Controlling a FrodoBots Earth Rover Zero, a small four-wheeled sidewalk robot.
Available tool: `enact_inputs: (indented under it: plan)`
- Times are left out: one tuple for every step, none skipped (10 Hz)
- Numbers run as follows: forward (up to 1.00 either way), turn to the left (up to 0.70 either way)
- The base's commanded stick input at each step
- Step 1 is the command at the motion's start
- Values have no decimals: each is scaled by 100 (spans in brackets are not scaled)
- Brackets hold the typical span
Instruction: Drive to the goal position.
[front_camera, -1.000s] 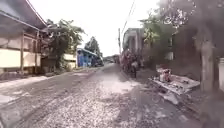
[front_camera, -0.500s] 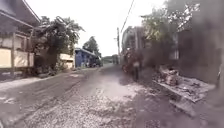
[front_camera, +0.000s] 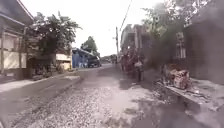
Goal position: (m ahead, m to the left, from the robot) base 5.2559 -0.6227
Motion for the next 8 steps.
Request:
enact_inputs:
  plan:
    - [85,34]
    - [85,19]
    - [85,0]
    - [85,0]
    - [85,0]
    - [85,0]
    - [85,0]
    - [85,0]
